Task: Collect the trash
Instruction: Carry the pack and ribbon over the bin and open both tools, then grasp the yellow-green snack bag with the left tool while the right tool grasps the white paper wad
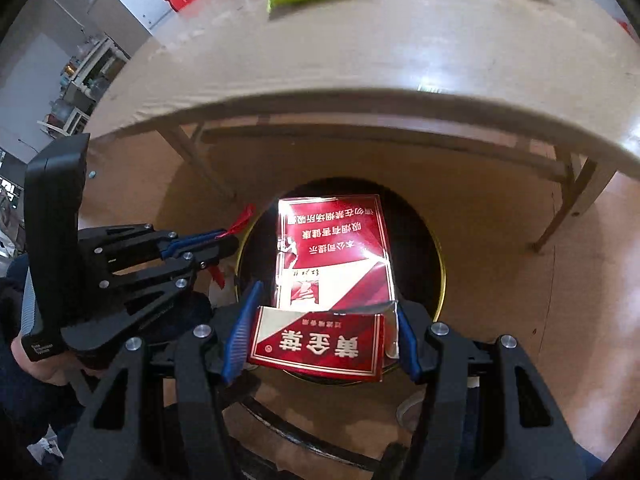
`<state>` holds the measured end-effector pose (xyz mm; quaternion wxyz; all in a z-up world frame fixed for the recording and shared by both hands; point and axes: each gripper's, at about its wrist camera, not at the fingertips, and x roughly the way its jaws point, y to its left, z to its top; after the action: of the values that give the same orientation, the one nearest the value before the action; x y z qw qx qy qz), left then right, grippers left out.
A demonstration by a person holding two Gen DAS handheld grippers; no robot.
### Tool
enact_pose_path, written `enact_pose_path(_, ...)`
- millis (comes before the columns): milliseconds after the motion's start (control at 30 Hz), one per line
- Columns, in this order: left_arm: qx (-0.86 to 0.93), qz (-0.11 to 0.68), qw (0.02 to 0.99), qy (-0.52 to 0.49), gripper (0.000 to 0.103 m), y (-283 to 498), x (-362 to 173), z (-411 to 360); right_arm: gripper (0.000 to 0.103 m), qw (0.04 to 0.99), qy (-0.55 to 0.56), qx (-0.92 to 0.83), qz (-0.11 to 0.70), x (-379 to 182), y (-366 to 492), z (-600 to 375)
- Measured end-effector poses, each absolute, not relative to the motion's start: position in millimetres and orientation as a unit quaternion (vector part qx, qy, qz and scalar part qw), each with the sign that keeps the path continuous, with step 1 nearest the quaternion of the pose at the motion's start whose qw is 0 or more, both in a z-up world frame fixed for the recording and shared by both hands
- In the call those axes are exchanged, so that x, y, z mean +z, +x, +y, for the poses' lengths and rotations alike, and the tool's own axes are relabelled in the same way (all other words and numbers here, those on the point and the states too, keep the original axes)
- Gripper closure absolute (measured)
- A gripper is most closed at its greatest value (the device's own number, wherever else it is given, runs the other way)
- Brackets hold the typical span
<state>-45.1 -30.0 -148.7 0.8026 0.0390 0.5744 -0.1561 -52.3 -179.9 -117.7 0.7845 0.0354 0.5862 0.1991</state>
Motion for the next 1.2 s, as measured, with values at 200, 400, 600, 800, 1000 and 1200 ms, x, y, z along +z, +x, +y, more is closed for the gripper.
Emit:
enact_pose_path(200, -0.156, 0.589, 0.793, 0.03, 0.097, -38, -160, -31, 0.045, 0.78, 0.045, 0.194, 0.594, -122, -51, -181)
enact_pose_path(400, -0.163, 0.589, 0.791, 0.026, 0.097, -39, -161, -32, 0.044, 0.782, 0.053, 0.195, 0.59, -120, -49, -185)
enact_pose_path(600, -0.163, 0.606, 0.778, 0.03, 0.083, -38, -167, -33, 0.034, 0.783, 0.061, 0.184, 0.591, -117, -45, -189)
enact_pose_path(800, -0.152, 0.593, 0.79, 0.035, 0.032, -39, -160, -30, 0.026, 0.79, 0.078, 0.18, 0.581, -110, -46, -197)
enact_pose_path(1000, -0.169, 0.59, 0.788, 0.036, 0.021, -49, -145, -37, 0.018, 0.805, 0.081, 0.196, 0.554, -86, -58, -204)
enact_pose_path(1200, -0.233, 0.532, 0.81, 0.08, 0.015, -75, -105, -52, 0.015, 0.836, 0.076, 0.216, 0.499, -43, -71, -213)
